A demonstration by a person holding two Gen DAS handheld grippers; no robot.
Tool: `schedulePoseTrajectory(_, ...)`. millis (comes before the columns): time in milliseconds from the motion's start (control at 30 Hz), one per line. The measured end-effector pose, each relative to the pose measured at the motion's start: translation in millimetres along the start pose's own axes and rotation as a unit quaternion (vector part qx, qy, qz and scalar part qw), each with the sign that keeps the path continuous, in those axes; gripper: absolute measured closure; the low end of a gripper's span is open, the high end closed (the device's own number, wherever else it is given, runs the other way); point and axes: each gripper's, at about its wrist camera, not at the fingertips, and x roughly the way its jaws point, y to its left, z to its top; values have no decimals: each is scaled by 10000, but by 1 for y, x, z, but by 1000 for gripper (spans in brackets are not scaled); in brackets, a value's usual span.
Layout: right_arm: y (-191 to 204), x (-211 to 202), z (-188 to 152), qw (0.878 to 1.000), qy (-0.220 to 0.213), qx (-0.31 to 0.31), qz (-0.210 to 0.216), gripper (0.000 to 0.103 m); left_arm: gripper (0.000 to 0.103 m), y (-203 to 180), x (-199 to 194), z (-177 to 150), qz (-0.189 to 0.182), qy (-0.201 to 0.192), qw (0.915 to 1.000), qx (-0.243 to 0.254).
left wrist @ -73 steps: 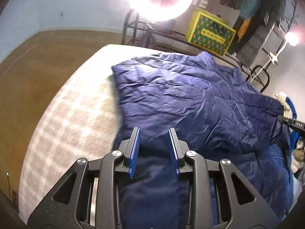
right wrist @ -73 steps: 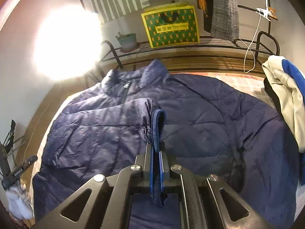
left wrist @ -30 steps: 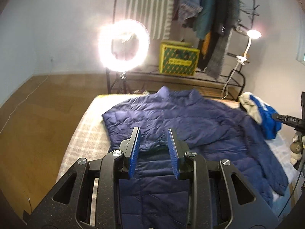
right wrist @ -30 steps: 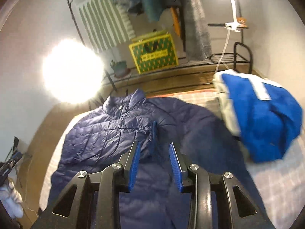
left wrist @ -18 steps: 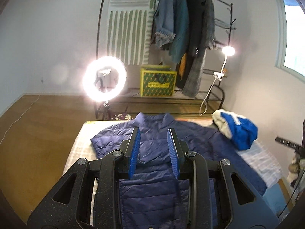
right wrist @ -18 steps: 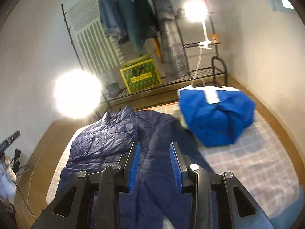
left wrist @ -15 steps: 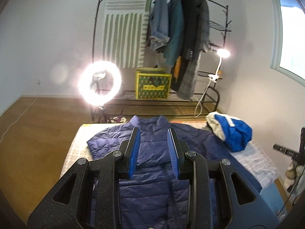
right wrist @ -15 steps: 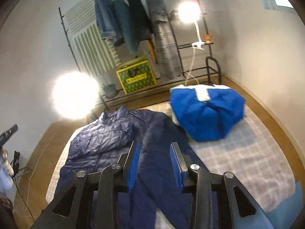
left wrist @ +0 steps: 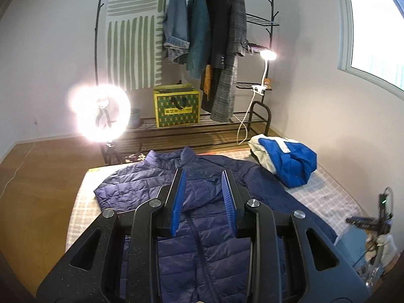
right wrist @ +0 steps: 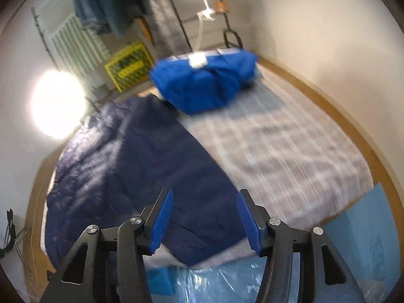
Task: Fold large clothes
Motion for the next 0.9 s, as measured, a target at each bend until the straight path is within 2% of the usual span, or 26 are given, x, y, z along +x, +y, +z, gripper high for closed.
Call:
schedulePoseTrajectory(233,-49,49,-24,9965,569,611,38,45,74,-19,-3,-14,-38,121,9999,76)
schedulePoseTrajectory(333,-59,63,-30,9938,747,807,185,45,74,-19,-2,-36,-87,284,9996,17)
schedulePoseTrajectory(500,-55,80,-36,9930,918,741,73,48,74,-14,5,-81,-12,603,9982,16)
schedulePoseTrajectory(567,-49,85,-37,9934,963,630,31,55,74,-11,12,-97,11,741,9972,-9)
schedulePoseTrajectory(667,-42,88,-35,9934,1032,487,-60,70,74,-2,24,-118,-25,898,9957,-235)
schedulePoseTrajectory(733,-39,89,-32,9932,1051,500,26,93,74,2,31,-127,-45,964,9948,-326)
schedulePoseTrajectory(900,-26,68,-13,9942,803,660,278,97,74,8,49,-142,-51,1069,9935,-387)
